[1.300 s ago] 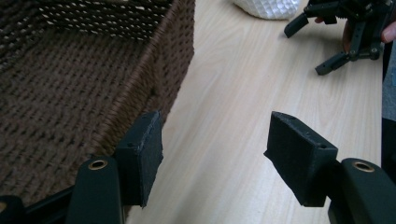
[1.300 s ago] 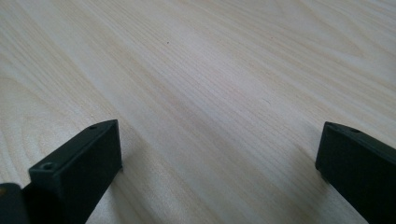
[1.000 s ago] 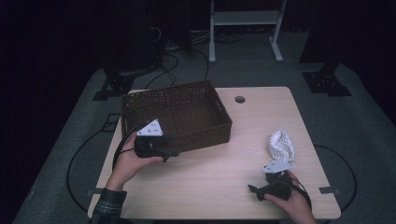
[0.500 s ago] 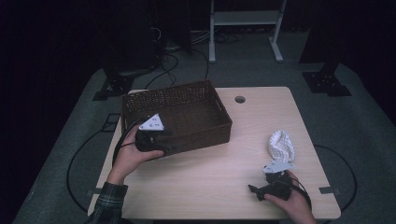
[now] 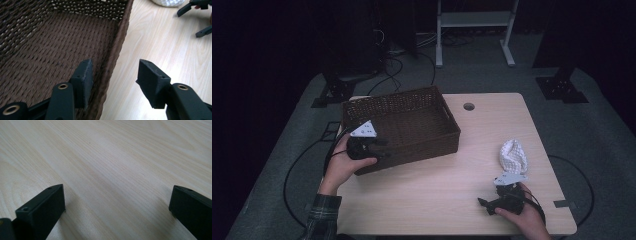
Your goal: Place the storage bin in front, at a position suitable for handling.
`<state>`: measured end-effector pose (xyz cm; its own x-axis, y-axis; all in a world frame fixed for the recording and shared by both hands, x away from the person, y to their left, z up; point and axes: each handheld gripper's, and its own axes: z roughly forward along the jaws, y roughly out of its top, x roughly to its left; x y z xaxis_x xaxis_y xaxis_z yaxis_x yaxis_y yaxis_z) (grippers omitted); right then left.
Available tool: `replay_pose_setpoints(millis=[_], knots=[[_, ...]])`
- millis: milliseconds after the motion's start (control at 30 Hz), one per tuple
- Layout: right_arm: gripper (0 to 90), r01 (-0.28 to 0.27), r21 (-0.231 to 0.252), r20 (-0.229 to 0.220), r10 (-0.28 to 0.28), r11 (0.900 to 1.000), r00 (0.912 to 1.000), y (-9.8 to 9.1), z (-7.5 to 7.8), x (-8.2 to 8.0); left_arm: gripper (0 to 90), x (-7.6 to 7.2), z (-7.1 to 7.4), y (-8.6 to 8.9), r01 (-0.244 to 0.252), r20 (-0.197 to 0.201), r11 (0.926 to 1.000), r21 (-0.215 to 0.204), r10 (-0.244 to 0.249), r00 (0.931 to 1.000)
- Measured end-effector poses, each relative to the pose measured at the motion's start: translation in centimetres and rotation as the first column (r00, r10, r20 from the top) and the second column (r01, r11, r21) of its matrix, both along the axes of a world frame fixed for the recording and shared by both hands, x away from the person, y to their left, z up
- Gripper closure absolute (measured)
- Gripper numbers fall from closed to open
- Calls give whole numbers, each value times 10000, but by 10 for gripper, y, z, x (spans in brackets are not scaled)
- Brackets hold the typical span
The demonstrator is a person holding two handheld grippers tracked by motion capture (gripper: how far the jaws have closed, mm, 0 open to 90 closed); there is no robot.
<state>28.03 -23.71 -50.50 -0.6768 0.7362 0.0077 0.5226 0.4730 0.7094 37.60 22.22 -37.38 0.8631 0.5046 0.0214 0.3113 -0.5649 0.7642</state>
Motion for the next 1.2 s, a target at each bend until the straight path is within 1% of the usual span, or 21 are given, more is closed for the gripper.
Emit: replay_pose_setpoints(millis=[33,67,133,167,200,367,433,500,633,800,833,1033,1100,1133,1200], knots=[[0,0,0,0,0,10000,10000,0,0,0,458,0,0,0,0,0,10000,0,0,10000],[0,14,14,-4,-14,10000,10000,0,0,0,460,0,-2,6,-47,-68,10000,48,47,10000],[0,3,6,-4,-3,10000,10000,0,0,0,462,0,-3,12,-135,-131,9999,16,136,9998],[0,3,6,-4,-3,10000,10000,0,0,0,467,0,-3,12,-135,-131,9999,16,136,9998],[0,-8,-3,-1,8,10000,10000,0,0,0,478,0,-4,19,-209,-200,9998,50,210,9996],[0,4,3,-1,-4,10000,10000,0,0,0,492,-2,-4,31,-340,-261,9994,-63,338,9991],[0,6,5,-3,-6,10000,10000,0,0,0,496,-2,-4,33,-363,-279,9993,-29,362,9990],[0,7,6,-2,-7,10000,10000,0,0,0,500,-3,-4,40,-425,-294,9990,105,428,9987],[0,6,7,-1,-6,10000,10000,0,0,0,513,-3,-6,48,-568,-359,9984,81,570,9977],[0,8,8,-5,-8,10000,10000,0,0,0,540,-2,-11,57,-586,-540,9981,207,596,9968],[0,4,8,-2,-4,10000,10000,0,0,0,540,-2,-12,59,-664,-599,9977,144,672,9959],[0,6,10,-2,-6,10000,10000,0,0,0,592,-1,-15,67,-700,-813,9974,181,713,9941],[0,11,11,-6,-11,10000,10000,0,0,0,618,-1,-16,68,-636,-854,9972,393,668,9941],[0,11,11,-6,-11,10000,10000,0,0,0,626,-1,-17,68,-662,-927,9968,449,702,9932],[0,7,12,-4,-7,10000,10000,0,0,0,657,0,-18,69,-550,-1079,9970,551,607,9923]])
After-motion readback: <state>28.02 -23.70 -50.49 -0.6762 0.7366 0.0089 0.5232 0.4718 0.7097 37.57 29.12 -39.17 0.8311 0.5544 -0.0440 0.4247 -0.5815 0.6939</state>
